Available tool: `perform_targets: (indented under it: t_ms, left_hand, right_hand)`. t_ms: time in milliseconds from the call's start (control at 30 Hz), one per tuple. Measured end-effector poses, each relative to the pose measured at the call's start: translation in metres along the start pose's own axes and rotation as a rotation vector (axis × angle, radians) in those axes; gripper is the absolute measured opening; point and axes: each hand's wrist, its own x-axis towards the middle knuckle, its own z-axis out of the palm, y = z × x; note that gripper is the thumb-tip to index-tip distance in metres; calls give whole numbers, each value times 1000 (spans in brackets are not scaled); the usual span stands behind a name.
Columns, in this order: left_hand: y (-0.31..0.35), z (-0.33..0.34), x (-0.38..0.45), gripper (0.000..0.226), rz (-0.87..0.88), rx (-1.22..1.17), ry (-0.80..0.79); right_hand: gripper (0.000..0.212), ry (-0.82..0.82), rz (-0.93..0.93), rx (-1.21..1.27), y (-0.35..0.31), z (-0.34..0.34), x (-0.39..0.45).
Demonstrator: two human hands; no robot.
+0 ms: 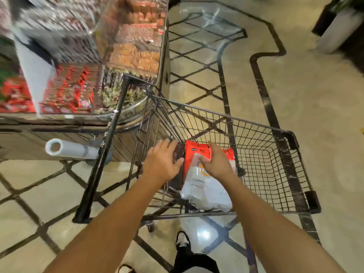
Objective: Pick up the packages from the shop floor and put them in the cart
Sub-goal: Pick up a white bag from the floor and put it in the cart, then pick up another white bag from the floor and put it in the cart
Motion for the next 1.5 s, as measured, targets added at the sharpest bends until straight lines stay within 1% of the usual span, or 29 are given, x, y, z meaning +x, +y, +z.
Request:
perform_targets:
  t_ms: [100, 200, 267, 367, 467, 533, 633, 700, 767, 867, 933, 1000, 1133, 1200, 1300, 1433, 1500]
  left_hand:
    - [-27, -56, -12, 73, -45, 128, 71]
    - [-70, -110, -37, 74, -89, 246, 227]
    - [-104, -143, -60, 74, -160, 281, 299]
    - [-161, -187, -106, 76, -290, 333, 355]
    - [-229, -219, -165, 78, -418, 349, 445]
    - [-275, -240, -207, 81, -500, 372, 463]
    - [-343, -266, -272, 79, -634, 373, 470]
    - [-386, -276, -319, 80, -710, 380, 519]
    - [-426, -281, -364, 83, -782, 377, 553]
    - [-478, -285, -422, 78, -888, 352, 533]
    - [-508, -284, -458, 79, -936, 343, 589]
    - [-538, -281, -487, 82, -1002, 331, 590]
    - [-600, -281, -534, 88, -1093, 322, 593]
    - [-629, -286, -550, 88, -1155, 310, 590]
    - [-681, -292, -566, 83, -1220, 343, 578]
    - [-754, -309, -581, 90, -1286, 334, 556]
    - [-787, -321, -588, 89, -1321, 331, 553]
  right_hand:
    - [77, 17, -181, -80, -66, -12, 8]
    - [81, 42, -383, -183, -140, -14, 7]
    - [78, 46, -475, -273, -189, -9, 2]
    - [78, 57, -620, -380, -264, 7, -6]
    - [78, 47, -727, -472, -342, 30, -25]
    - [78, 63, -795, -504, -391, 51, -40]
    - [81, 97, -919, -545, -461, 91, -64]
    - [81, 88, -978, -566, -506, 124, -84]
    - [89, 81, -1050, -564, -549, 158, -110]
    - [105, 63, -1165, -559, -609, 210, -151]
    - [106, 48, -1226, -609, -647, 243, -173]
    - [105, 22, -1276, -641, -681, 277, -187]
    - [106, -28, -1377, -685, -739, 344, -204]
    - [102, -65, -1412, -712, -771, 379, -205]
    - [97, -83, -1454, -679, -817, 434, -201]
    - [102, -168, -1487, -632, -883, 502, -196]
    - [94, -203, -1495, -633, -920, 533, -194]
